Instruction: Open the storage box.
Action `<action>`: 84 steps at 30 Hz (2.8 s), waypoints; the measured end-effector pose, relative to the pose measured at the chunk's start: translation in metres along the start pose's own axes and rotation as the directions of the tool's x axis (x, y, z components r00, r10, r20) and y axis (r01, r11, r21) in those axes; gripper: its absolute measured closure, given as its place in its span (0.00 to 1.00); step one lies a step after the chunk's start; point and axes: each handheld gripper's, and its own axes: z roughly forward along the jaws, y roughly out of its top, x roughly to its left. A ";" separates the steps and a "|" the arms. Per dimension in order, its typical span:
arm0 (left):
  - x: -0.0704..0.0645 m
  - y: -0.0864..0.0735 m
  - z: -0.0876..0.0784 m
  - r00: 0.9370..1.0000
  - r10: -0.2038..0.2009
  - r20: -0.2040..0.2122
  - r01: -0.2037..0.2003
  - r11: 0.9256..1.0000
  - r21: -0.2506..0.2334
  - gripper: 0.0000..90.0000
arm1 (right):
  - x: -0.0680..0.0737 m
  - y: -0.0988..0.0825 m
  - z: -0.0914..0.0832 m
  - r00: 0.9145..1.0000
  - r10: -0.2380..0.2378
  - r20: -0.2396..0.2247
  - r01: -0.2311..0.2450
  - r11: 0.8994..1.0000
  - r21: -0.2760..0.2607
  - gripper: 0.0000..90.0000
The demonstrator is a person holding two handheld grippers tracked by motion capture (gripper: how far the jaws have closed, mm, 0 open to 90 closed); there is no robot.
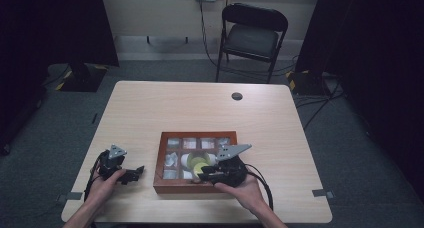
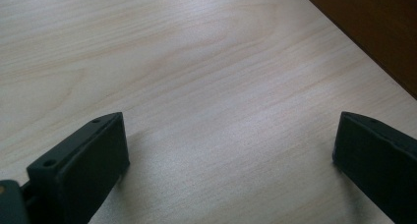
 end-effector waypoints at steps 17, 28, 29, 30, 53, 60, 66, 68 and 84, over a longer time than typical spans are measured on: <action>0.000 0.000 0.000 1.000 0.001 0.000 -0.001 1.000 -0.001 0.00 | 0.005 -0.007 0.023 0.999 -0.022 -0.030 0.023 0.998 0.050 0.87; 0.000 0.000 0.000 1.000 0.001 0.000 -0.001 1.000 -0.001 0.00 | 0.005 -0.010 0.027 0.999 -0.029 -0.031 0.029 0.999 0.023 0.88; 0.000 0.000 0.000 1.000 0.001 0.000 -0.001 1.000 -0.001 0.00 | 0.005 -0.010 0.028 0.999 -0.033 -0.032 0.034 0.999 0.025 0.89; 0.000 0.000 0.000 1.000 0.001 0.001 -0.001 1.000 -0.001 0.00 | 0.005 -0.009 0.028 0.999 -0.036 -0.034 0.037 0.999 0.028 0.89; 0.000 0.000 0.000 1.000 0.001 0.002 -0.001 1.000 -0.001 0.00 | 0.005 -0.002 0.023 0.997 -0.058 -0.044 0.059 0.998 0.026 0.90; 0.000 0.000 0.000 1.000 0.002 0.003 -0.002 1.000 0.000 0.00 | 0.004 0.003 0.018 0.998 -0.046 -0.049 0.046 0.999 0.001 0.90; 0.000 0.000 0.000 1.000 0.001 0.002 -0.001 1.000 -0.001 0.00 | 0.004 0.008 0.013 0.998 -0.040 -0.055 0.039 0.999 -0.022 0.90; 0.000 0.000 0.000 1.000 0.000 0.002 0.000 1.000 -0.001 0.00 | 0.004 0.009 0.012 0.998 -0.040 -0.055 0.038 0.999 -0.026 0.90; 0.000 0.000 0.000 1.000 0.000 0.002 0.000 1.000 -0.001 0.00 | 0.002 0.021 0.003 0.998 -0.030 -0.058 0.027 0.998 -0.057 0.90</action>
